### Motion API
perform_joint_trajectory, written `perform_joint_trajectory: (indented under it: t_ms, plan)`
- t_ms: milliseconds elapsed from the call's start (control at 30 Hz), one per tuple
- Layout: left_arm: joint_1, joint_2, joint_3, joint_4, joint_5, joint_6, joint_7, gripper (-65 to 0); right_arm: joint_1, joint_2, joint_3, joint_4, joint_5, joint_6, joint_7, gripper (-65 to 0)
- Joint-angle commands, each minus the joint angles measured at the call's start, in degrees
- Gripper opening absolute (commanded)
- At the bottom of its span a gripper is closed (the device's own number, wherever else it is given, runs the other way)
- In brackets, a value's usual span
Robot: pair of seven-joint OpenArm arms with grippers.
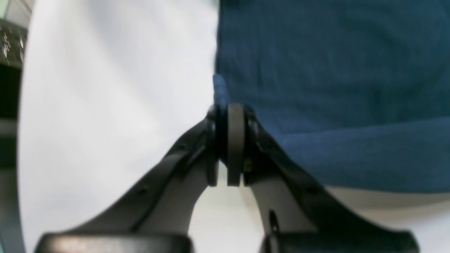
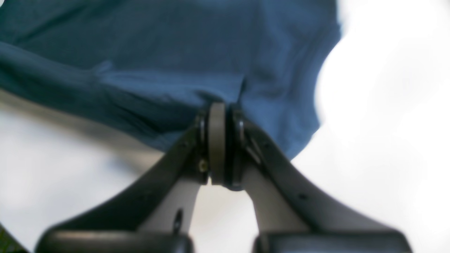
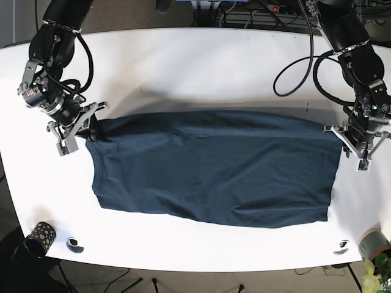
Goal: Fold the T-shirt properly
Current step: 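Swing the held shirt up and lay it flat across the table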
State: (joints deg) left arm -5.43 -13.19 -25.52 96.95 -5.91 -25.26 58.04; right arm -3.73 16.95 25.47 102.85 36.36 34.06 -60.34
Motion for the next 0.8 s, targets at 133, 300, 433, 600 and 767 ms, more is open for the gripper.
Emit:
perform_joint_trajectory:
  t_ms: [133, 300, 433, 600, 767]
  plan:
    - [-1.29, 1.72, 0.07, -0.46, -0.02, 0.33, -4.28, -65.0, 3.86, 0.24, 0.06, -5.13, 0.87, -0.17, 1.57, -65.0]
    - [-7.10, 1.72, 0.16, -3.10, -0.02, 0.33, -4.28, -65.0, 10.45, 2.17, 0.06, -12.25, 0.87, -0.17, 1.48, -65.0]
    - [-13.78, 1.45, 0.16, -5.12, 0.15, 0.33, -4.19, -65.0, 17.57, 4.19, -0.02, -17.53, 0.87, -0.17, 1.48, -65.0]
    - [-22.66, 1.19, 1.91, -11.01, 0.15, 0.33, -4.37, -65.0, 26.54, 7.27, -5.21, -22.28, 0.87, -0.61, 1.48, -65.0]
    - [-31.10, 0.58, 2.35, -15.67, 0.24, 0.51, -4.37, -65.0, 35.33, 8.15, -8.02, -25.09, 0.87, -0.61, 1.48, -65.0]
